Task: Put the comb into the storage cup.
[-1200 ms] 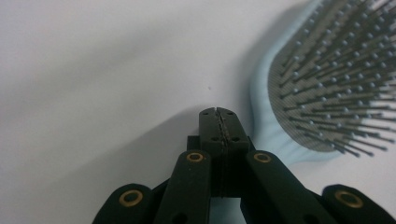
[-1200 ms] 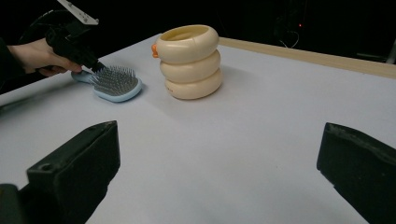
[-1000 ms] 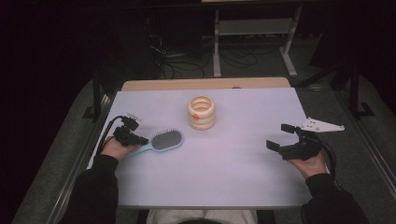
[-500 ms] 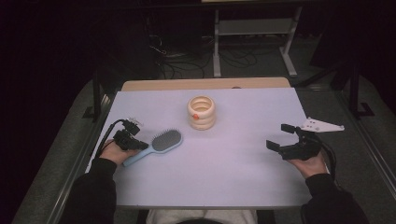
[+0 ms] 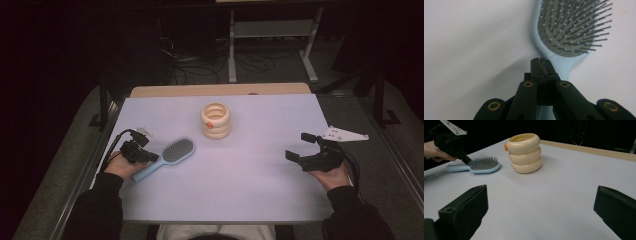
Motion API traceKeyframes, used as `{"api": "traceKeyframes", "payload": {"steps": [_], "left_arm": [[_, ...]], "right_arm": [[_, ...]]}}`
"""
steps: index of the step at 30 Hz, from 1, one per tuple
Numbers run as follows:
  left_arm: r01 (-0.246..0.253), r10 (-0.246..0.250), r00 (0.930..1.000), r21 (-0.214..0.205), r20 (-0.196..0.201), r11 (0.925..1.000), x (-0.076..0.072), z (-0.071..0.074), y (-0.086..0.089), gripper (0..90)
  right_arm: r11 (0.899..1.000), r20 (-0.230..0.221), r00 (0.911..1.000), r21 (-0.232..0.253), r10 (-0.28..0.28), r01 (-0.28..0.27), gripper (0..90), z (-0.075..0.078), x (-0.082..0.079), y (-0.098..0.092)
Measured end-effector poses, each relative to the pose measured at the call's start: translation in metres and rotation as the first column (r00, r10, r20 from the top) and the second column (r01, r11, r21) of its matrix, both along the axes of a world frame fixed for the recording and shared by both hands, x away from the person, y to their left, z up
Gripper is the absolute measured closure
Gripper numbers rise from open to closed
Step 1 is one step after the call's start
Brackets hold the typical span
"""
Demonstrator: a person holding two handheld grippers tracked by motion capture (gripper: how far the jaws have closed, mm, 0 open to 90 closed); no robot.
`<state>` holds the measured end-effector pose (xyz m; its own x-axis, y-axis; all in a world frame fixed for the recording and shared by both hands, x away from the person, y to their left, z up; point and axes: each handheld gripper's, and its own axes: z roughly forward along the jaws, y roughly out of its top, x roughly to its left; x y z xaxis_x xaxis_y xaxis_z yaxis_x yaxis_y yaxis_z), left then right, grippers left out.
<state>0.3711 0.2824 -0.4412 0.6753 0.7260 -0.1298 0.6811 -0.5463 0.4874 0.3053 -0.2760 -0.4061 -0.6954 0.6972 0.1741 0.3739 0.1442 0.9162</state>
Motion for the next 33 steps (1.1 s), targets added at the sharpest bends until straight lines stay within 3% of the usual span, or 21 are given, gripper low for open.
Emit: {"api": "traceKeyframes", "payload": {"steps": [9, 14, 20, 21, 23, 24, 25, 26, 33], "left_arm": [[0.007, -0.005, 0.9986, -0.043, 0.053, 0.999, -0.003, 0.018, 0.008, 90.0], [0.02, -0.015, 0.9968, -0.063, 0.079, 0.9978, -0.007, 0.03, 0.01, 84.8], [0.032, -0.021, 0.9932, -0.092, 0.114, 0.9953, -0.013, 0.038, 0.011, 72.9], [0.032, -0.019, 0.9918, -0.102, 0.126, 0.9943, -0.015, 0.04, 0.01, 66.1], [0.038, -0.025, 0.9913, -0.099, 0.129, 0.9943, -0.016, 0.041, 0.01, 63.6], [0.042, -0.028, 0.9908, -0.105, 0.132, 0.9936, -0.017, 0.042, 0.009, 55.0], [0.051, -0.036, 0.9903, -0.105, 0.134, 0.9932, -0.018, 0.042, 0.008, 55.0], [0.06, -0.046, 0.9901, -0.105, 0.133, 0.9927, -0.019, 0.043, 0.008, 47.2], [0.081, -0.062, 0.9867, -0.126, 0.15, 0.9887, -0.023, 0.045, 0.004, 32.0]], "right_arm": [[1.0, 0.0, 1.0, -0.001, -0.001, 0.001, 0.0, 0.0, 0.0, 0.0], [1.0, -0.002, 1.0, -0.001, -0.002, 0.002, 0.0, 0.0, 0.0, 0.0], [1.0, -0.004, 1.0, -0.003, -0.003, 0.003, 0.0, 0.0, 0.0, 0.0], [1.0, -0.009, 1.0, 0.003, -0.003, 0.003, 0.0, -0.001, 0.0, 0.0], [1.0, -0.012, 0.9999, 0.009, -0.002, 0.002, 0.0, -0.001, 0.0, -0.001], [1.0, -0.009, 0.9999, 0.016, -0.007, 0.007, 0.0, -0.001, 0.0, -0.002], [1.0, -0.009, 0.9999, 0.016, -0.007, 0.007, 0.0, -0.001, 0.0, -0.002], [1.0, -0.009, 0.9999, 0.022, -0.009, 0.009, 0.0, -0.001, 0.0, -0.003], [0.999, -0.016, 0.9999, 0.034, -0.003, 0.004, 0.0, -0.001, 0.0, -0.003]]}}
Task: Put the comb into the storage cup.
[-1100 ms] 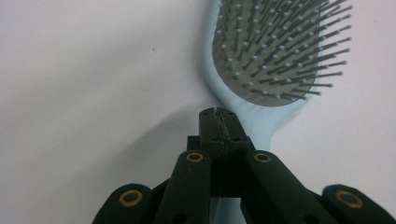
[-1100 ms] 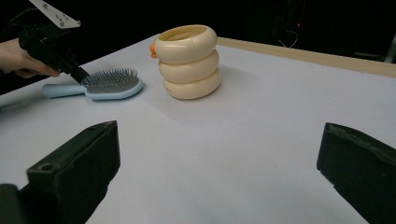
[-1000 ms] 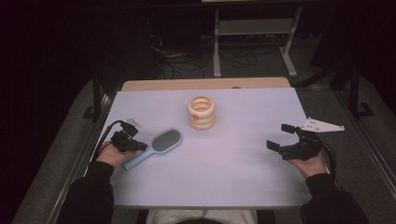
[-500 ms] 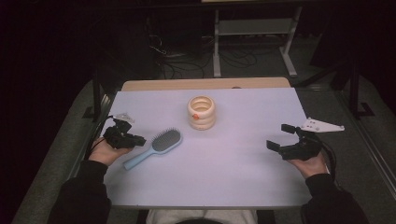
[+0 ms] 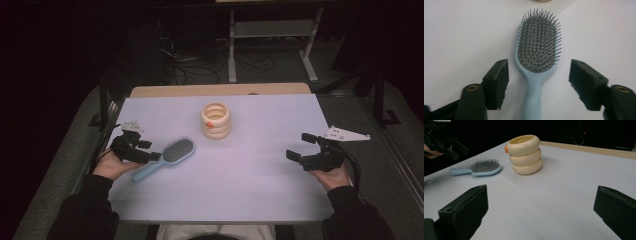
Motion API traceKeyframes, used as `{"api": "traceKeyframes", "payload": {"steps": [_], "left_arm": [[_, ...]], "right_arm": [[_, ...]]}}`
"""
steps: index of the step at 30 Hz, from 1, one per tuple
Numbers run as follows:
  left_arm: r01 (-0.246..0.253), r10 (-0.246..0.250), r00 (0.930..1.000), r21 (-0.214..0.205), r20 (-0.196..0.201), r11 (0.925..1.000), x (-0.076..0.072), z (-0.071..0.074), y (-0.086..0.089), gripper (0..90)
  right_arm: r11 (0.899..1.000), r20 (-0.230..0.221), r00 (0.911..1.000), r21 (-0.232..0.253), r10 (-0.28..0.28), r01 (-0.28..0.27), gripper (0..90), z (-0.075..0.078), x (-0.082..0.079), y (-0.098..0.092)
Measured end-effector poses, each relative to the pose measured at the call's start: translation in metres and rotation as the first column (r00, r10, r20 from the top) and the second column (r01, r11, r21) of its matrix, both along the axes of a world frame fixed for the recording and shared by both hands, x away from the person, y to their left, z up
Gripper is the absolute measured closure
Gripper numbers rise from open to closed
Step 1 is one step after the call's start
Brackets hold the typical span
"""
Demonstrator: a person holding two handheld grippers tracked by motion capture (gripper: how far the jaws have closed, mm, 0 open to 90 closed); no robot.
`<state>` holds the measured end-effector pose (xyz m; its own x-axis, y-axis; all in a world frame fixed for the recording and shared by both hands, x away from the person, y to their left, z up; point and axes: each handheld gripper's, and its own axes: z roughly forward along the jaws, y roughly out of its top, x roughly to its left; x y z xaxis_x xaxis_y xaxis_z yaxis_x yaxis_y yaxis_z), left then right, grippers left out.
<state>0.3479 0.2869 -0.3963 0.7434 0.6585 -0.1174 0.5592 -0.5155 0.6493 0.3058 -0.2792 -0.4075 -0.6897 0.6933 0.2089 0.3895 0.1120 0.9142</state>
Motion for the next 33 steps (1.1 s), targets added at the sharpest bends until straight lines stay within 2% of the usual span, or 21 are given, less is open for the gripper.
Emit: {"api": "traceKeyframes", "payload": {"steps": [3, 5, 8, 10, 13, 16, 22, 26, 28, 30, 33], "left_arm": [[0.017, -0.017, 0.9998, -0.009, -0.005, 0.9998, 0.0, -0.001, -0.001, 24.1], [0.055, -0.055, 0.9984, -0.018, -0.008, 0.9983, 0.0, -0.002, -0.001, 15.7], [0.077, -0.077, 0.997, -0.024, -0.007, 0.9967, 0.0, -0.002, -0.002, 12.2], [0.084, -0.084, 0.9964, -0.032, -0.008, 0.996, 0.001, -0.003, -0.002, 4.7], [0.094, -0.095, 0.995, -0.031, -0.03, 0.9951, 0.004, -0.006, -0.001, 0.1], [0.115, -0.117, 0.9919, -0.037, -0.05, 0.9927, 0.006, -0.011, 0.002, 0.0], [0.114, -0.112, 0.9914, 0.028, -0.068, 0.9931, 0.009, -0.024, 0.003, 0.0], [0.111, -0.104, 0.9907, 0.081, -0.088, 0.9905, 0.011, -0.033, 0.002, 0.0], [0.122, -0.111, 0.9879, 0.105, -0.109, 0.9869, 0.013, -0.038, 0.001, 0.0], [0.131, -0.117, 0.986, 0.112, -0.118, 0.985, 0.014, -0.042, 0.0, 0.5], [0.144, -0.132, 0.9849, 0.109, -0.112, 0.9835, 0.014, -0.045, -0.001, 3.4]], "right_arm": [[1.0, -0.001, 1.0, 0.006, -0.003, 0.003, 0.0, 0.0, 0.0, -0.001], [1.0, -0.003, 1.0, 0.008, -0.002, 0.002, 0.0, 0.0, 0.0, 0.0], [1.0, -0.008, 1.0, 0.008, -0.002, 0.002, 0.0, -0.001, 0.001, 0.0], [1.0, -0.011, 0.9999, 0.009, 0.0, 0.0, 0.0, -0.001, 0.001, 0.0], [1.0, -0.01, 0.9999, 0.009, -0.001, 0.001, 0.0, -0.001, 0.001, 0.0], [1.0, -0.011, 0.9999, 0.012, -0.002, 0.002, 0.0, -0.002, 0.001, 0.0], [1.0, -0.015, 0.9999, 0.01, 0.001, -0.001, 0.0, -0.002, 0.001, 0.0], [1.0, -0.014, 0.9999, 0.01, 0.003, -0.002, 0.0, -0.002, 0.001, 0.0], [1.0, -0.017, 0.9998, 0.009, 0.006, -0.006, 0.0, -0.002, 0.001, 0.0], [1.0, -0.019, 0.9998, 0.007, 0.008, -0.008, 0.0, -0.002, 0.001, 0.0], [1.0, -0.018, 0.9998, 0.007, 0.007, -0.007, 0.0, -0.002, 0.001, 0.0]]}}
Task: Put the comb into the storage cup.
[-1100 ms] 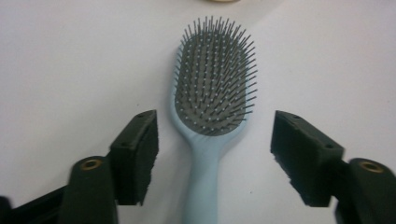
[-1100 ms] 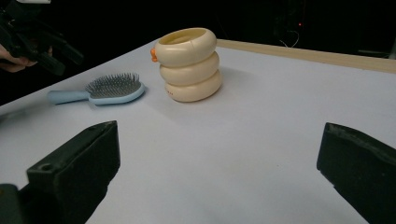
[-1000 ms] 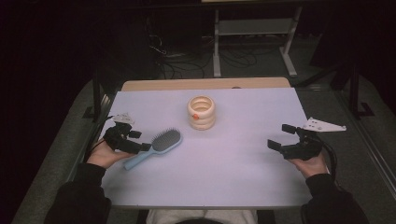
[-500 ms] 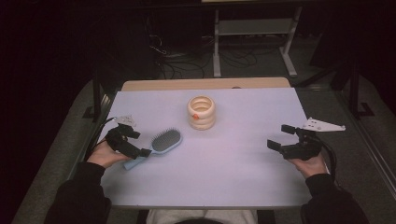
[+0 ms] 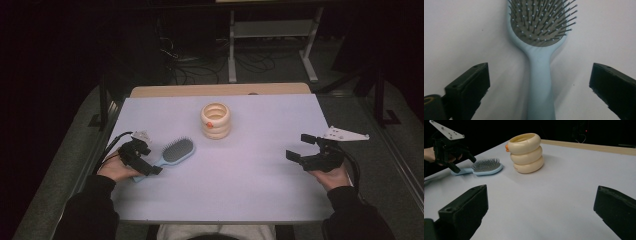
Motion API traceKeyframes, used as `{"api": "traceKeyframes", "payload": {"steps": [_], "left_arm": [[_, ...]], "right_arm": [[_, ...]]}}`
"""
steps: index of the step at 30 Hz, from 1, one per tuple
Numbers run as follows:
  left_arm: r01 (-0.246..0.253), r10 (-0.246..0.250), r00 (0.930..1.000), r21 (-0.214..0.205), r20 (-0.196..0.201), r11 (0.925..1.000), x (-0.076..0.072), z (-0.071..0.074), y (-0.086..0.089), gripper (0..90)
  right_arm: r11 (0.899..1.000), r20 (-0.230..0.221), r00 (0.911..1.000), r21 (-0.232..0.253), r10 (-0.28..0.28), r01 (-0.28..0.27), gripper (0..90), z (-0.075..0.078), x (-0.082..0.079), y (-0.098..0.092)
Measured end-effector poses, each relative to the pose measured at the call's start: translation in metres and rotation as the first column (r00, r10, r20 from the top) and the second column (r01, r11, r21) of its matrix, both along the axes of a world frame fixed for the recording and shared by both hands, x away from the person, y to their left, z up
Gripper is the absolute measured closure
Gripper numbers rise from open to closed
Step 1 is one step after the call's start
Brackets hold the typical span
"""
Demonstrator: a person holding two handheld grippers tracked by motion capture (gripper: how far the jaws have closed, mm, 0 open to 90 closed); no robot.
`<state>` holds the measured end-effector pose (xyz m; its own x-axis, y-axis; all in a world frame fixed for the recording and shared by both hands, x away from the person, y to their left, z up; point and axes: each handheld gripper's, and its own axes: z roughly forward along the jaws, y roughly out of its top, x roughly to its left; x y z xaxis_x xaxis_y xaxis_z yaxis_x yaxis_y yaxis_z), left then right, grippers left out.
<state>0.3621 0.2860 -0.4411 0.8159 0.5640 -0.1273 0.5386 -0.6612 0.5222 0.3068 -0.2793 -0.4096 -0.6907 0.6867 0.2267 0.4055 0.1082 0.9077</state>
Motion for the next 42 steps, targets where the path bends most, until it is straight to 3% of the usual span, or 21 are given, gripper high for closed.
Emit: {"api": "traceKeyframes", "payload": {"steps": [5, 22, 32, 35, 42], "left_arm": [[0.024, -0.024, 0.9997, 0.016, -0.001, 0.9996, 0.0, -0.003, -0.003, 13.2], [0.059, -0.058, 0.9979, 0.03, -0.027, 0.9978, 0.007, -0.01, -0.007, 32.8], [0.063, -0.063, 0.998, 0.053, 0.003, 0.9966, 0.007, -0.008, -0.011, 56.9], [0.047, -0.05, 0.9982, 0.091, 0.034, 0.9947, 0.006, -0.008, -0.012, 68.1], [0.057, -0.065, 0.9963, 0.122, 0.056, 0.9908, 0.004, -0.007, -0.016, 70.2]], "right_arm": [[1.0, 0.0, 1.0, -0.002, 0.0, 0.0, 0.0, 0.0, 0.0, 0.0], [1.0, 0.001, 1.0, -0.002, 0.004, -0.004, 0.0, 0.0, 0.0, 0.0], [1.0, 0.005, 1.0, 0.0, 0.003, -0.003, 0.0, 0.001, 0.0, 0.0], [1.0, 0.007, 1.0, 0.001, 0.002, -0.002, 0.0, 0.001, 0.0, 0.0], [1.0, 0.008, 1.0, 0.002, 0.0, 0.0, 0.0, 0.001, 0.0, 0.0]]}}
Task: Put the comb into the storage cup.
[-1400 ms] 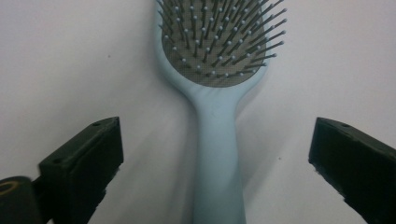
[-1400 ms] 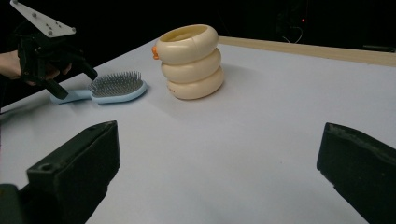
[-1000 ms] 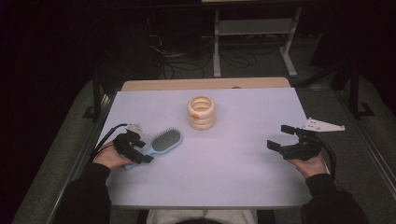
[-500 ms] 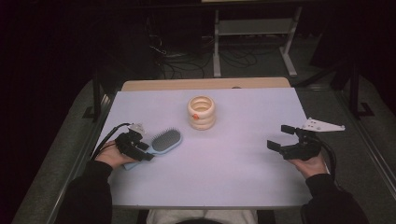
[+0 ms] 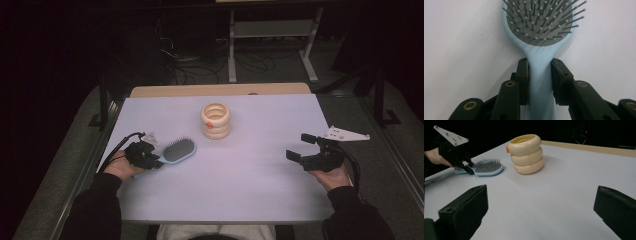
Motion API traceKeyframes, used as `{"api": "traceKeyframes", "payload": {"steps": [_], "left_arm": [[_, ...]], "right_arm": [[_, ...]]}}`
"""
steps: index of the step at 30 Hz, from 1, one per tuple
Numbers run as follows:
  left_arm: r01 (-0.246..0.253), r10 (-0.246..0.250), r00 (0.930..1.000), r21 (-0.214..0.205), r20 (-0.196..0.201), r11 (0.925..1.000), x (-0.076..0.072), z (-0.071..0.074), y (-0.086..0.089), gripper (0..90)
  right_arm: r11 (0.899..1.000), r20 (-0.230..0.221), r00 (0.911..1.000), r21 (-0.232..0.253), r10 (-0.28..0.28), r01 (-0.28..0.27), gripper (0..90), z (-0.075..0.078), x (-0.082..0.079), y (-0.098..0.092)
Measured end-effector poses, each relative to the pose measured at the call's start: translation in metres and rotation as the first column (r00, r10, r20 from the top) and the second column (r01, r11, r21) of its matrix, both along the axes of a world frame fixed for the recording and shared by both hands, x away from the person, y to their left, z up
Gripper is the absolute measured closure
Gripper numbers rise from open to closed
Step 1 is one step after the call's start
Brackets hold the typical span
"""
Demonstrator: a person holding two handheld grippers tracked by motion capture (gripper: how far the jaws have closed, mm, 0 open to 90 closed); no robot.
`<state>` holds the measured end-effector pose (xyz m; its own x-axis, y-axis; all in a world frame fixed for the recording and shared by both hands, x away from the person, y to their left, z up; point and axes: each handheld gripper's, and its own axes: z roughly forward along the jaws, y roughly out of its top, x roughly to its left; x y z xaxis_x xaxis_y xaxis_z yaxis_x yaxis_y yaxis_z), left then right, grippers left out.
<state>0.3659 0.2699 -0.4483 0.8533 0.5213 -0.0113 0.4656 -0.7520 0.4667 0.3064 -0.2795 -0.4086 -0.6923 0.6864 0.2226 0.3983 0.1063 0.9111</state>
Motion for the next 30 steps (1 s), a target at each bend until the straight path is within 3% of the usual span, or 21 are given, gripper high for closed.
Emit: {"api": "traceKeyframes", "payload": {"steps": [11, 19, 30], "left_arm": [[0.002, -0.003, 0.9996, -0.033, -0.028, 0.9995, 0.001, 0.002, 0.002, 70.3], [0.004, -0.004, 1.0, -0.044, -0.005, 0.999, -0.002, 0.012, 0.003, 70.3], [0.007, -0.002, 0.9984, -0.075, 0.057, 0.9972, -0.008, 0.032, 0.004, 70.2]], "right_arm": [[1.0, 0.001, 1.0, 0.001, 0.0, 0.0, 0.0, 0.0, 0.0, 0.0], [1.0, 0.002, 1.0, 0.003, -0.002, 0.002, 0.0, 0.0, 0.0, -0.001], [1.0, 0.005, 1.0, 0.0, -0.004, 0.004, 0.0, 0.0, 0.0, 0.0]]}}
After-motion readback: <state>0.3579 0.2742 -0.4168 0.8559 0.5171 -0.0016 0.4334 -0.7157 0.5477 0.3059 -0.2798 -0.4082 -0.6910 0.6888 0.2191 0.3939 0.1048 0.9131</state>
